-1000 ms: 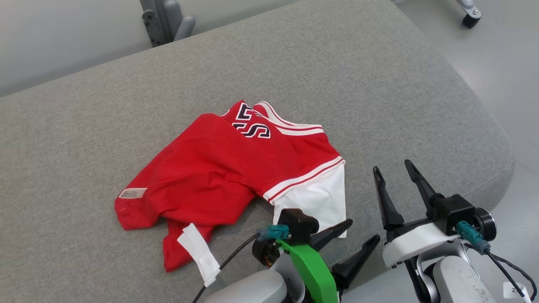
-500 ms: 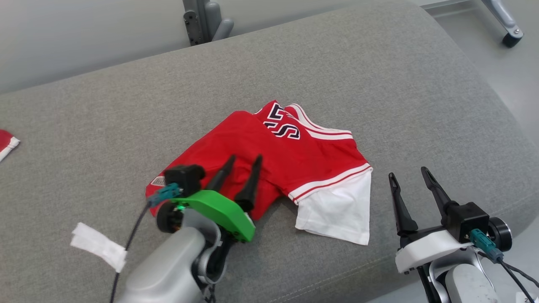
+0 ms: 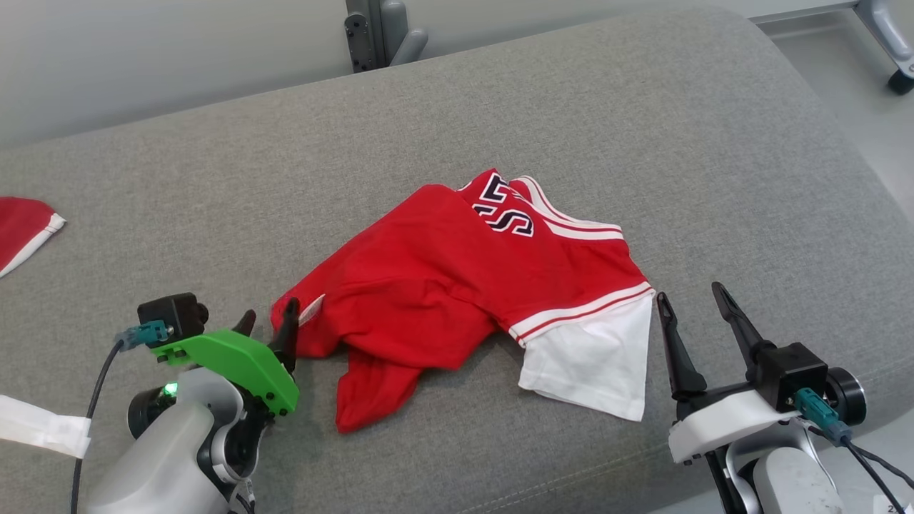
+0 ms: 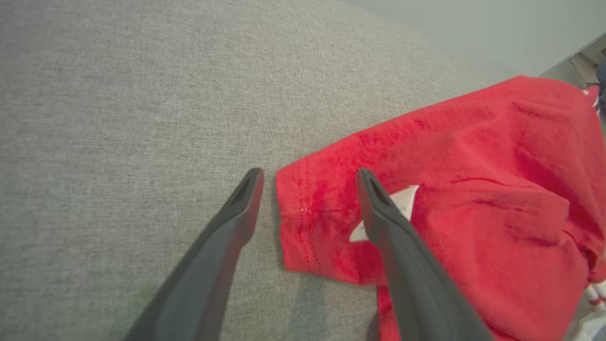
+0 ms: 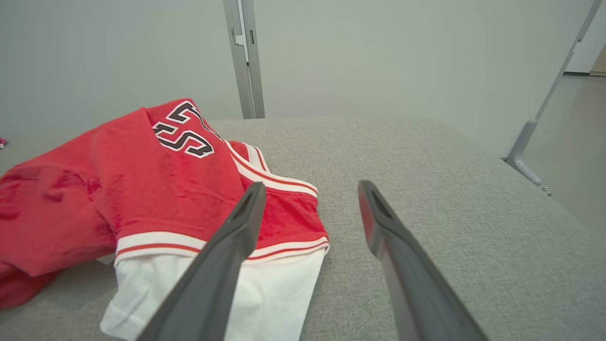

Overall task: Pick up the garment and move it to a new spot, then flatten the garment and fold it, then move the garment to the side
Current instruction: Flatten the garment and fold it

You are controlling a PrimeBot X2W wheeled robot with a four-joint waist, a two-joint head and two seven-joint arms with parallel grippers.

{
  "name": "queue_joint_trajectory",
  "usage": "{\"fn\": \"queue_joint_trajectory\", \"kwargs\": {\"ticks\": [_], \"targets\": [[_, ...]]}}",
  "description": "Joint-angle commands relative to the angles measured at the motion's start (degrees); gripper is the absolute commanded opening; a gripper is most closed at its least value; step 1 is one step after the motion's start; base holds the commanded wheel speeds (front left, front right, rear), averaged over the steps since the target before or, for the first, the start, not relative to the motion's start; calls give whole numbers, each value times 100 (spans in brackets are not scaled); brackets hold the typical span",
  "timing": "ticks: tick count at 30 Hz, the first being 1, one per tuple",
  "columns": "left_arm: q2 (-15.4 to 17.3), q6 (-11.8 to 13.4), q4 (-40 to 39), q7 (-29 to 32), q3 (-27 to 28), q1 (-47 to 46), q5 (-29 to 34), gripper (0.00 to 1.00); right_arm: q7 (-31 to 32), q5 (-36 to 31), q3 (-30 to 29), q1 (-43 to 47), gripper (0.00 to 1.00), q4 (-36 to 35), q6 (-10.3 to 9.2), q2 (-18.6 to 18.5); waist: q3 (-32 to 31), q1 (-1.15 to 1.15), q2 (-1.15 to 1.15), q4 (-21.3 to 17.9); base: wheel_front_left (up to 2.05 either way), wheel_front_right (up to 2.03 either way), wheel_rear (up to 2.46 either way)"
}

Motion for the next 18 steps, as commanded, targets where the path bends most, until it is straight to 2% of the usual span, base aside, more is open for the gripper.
{"fn": "queue_joint_trajectory", "kwargs": {"ticks": [1,7,13,16,17,18], "targets": [[7,-52,16,180,-3,87,-126,100,-18,-10,11,-10,100,-17,-2,-6,20,0,61,-2,0,0,0],[7,-119,66,766,-146,131,-324,100,-18,-1,21,-87,100,8,-2,-4,79,0,61,-32,0,0,0],[39,-61,246,790,-144,74,-304,100,-18,-6,12,-102,100,-11,-2,-3,126,0,61,-82,0,0,0],[45,-127,367,774,-122,28,-325,100,-18,-8,13,-118,100,-2,-2,-5,145,0,61,-115,0,0,0],[47,-175,393,769,-134,11,-315,50,-18,-10,17,-120,100,3,-2,-6,146,0,61,-127,0,0,0],[47,-249,408,753,-144,-3,-304,27,-19,-9,21,-118,100,5,-2,-4,148,0,61,-138,0,0,0]]}}
